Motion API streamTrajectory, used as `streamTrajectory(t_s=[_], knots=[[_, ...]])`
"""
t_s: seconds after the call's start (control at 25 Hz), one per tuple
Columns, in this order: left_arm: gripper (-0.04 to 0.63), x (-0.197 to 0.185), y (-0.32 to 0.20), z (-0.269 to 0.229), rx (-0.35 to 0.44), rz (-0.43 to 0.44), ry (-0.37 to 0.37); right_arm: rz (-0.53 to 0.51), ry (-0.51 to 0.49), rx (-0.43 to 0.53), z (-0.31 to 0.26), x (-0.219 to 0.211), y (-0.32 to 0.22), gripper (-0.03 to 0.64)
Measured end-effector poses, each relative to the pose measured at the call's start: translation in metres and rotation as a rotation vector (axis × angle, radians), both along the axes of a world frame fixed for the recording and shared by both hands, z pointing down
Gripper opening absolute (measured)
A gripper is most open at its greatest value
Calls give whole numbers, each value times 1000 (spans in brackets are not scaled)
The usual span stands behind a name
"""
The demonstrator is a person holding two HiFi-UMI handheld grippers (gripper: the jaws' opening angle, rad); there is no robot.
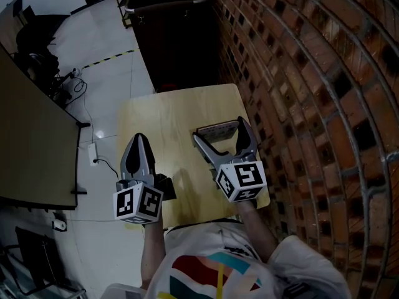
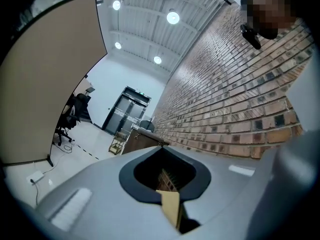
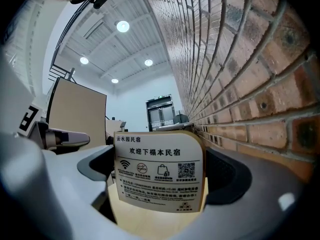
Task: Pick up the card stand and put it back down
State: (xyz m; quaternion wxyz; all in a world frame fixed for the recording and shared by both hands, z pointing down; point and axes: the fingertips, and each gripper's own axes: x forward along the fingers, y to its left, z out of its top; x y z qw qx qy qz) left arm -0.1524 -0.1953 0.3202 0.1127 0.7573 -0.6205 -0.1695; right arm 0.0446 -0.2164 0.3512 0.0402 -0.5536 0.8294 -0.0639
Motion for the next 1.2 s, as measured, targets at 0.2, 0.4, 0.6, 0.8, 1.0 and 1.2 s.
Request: streamTrajectory(t_s=[0.2,0.4,0.6,0.8,1.0,1.2], knots=[[5,-4,-6,10,-28,-19,7,2,28,-18,10,2,-26,545],[5,-13,-17,26,-68,-38,6,5,97,-71,45,-1,-80,545],[5,-31,-28,43,-117,-80,11,24,145,-154,95,-5,-133,545],[5,-43,-37,61,-172,-101,-1,50,143,-239,141,-7,-174,545],[5,-51,-44,75,-211,-118,-11,66,149,-303,175,-7,-206,545],[5,-57,-47,82,-228,-126,-12,67,162,-366,201,-9,-224,545]])
